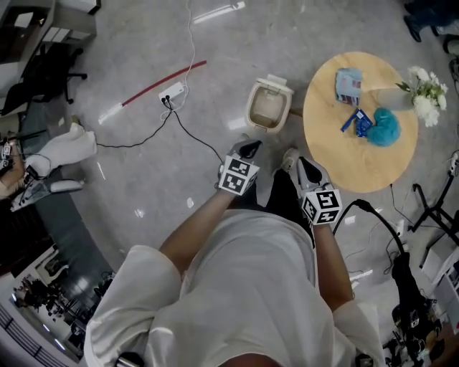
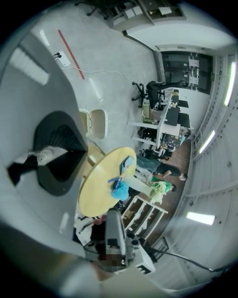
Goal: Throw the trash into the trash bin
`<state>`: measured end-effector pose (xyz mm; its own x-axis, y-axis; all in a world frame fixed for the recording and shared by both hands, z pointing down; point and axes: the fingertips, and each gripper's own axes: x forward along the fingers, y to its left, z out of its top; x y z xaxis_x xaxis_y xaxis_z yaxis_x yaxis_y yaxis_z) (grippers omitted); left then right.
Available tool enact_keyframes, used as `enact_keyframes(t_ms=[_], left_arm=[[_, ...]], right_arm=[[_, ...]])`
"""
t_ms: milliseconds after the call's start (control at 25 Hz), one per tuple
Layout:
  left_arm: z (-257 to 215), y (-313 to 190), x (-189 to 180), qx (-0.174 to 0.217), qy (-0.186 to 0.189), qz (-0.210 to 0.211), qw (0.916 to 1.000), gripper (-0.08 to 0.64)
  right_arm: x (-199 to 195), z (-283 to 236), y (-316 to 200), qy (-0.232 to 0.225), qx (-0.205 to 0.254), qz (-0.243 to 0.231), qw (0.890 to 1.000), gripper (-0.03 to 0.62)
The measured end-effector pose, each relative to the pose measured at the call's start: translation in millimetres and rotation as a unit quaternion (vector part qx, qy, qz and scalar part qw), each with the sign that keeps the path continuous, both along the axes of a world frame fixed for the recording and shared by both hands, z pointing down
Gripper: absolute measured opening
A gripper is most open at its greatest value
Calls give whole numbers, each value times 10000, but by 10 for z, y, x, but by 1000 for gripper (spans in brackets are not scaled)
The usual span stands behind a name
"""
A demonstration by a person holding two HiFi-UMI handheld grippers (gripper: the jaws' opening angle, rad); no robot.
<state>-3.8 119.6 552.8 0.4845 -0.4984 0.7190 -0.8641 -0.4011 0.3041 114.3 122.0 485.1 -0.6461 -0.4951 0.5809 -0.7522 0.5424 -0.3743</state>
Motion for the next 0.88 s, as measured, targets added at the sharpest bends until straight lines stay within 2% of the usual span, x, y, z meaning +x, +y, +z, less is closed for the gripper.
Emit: enact_keyframes(t_ms=[560,880], left_arm=[[-503,19,-72,353,30,88,9993,5],[-762,84,-16,535,48,372,9979,5]], right_arm=[[30,-265,34,79,203,-87,9997,0],[49,-422,45,56,301,-73,9995,0]])
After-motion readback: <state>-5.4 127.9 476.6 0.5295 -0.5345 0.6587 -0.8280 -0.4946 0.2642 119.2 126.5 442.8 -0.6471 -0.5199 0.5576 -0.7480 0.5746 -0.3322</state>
